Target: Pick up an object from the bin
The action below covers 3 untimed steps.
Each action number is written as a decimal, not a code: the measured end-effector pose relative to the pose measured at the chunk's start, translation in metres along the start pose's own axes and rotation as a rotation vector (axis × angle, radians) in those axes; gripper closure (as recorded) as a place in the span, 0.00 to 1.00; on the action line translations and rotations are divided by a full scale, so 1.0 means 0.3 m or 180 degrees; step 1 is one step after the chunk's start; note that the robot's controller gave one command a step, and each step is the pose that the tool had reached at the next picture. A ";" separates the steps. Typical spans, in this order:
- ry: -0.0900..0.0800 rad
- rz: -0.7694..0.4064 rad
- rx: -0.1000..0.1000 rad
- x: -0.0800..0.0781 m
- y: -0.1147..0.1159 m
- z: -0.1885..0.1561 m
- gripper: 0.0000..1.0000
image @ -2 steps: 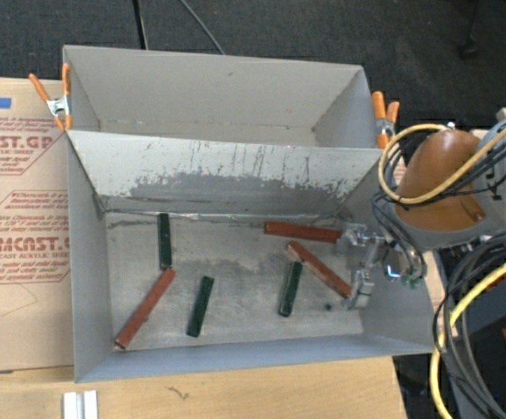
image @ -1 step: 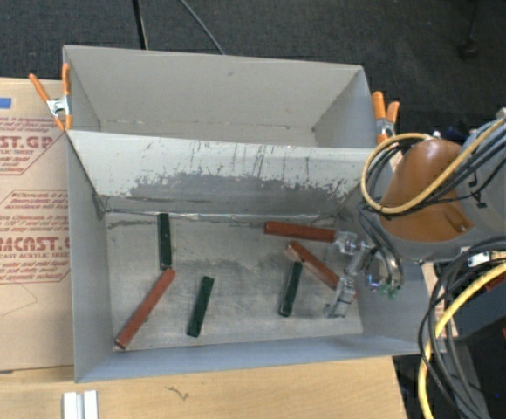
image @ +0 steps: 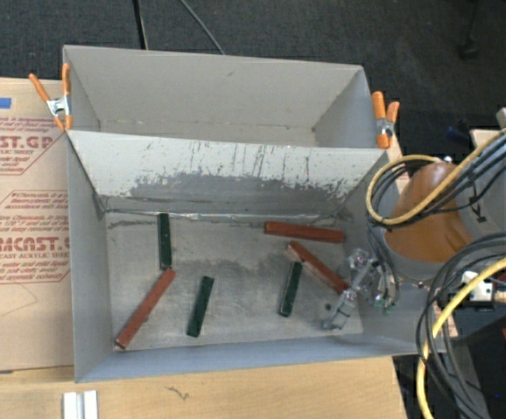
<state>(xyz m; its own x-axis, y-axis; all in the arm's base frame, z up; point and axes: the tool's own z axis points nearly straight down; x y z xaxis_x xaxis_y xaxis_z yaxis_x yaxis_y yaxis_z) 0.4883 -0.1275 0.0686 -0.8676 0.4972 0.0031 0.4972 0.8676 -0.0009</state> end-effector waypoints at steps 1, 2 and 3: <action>-0.0010 0.0924 -0.0005 -0.018 0.041 -0.003 0.00; -0.0012 0.0923 -0.0004 -0.019 0.040 -0.005 1.00; -0.0032 0.0918 -0.0015 -0.023 0.043 -0.389 1.00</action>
Offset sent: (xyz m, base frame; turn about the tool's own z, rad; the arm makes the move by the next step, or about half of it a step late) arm 0.0108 0.0070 0.0014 0.2912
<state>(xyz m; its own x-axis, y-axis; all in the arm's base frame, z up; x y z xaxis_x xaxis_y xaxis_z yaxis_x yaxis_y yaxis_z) 0.5011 -0.1199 0.1852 -0.6904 0.7234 -0.0067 0.7234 0.6904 0.0043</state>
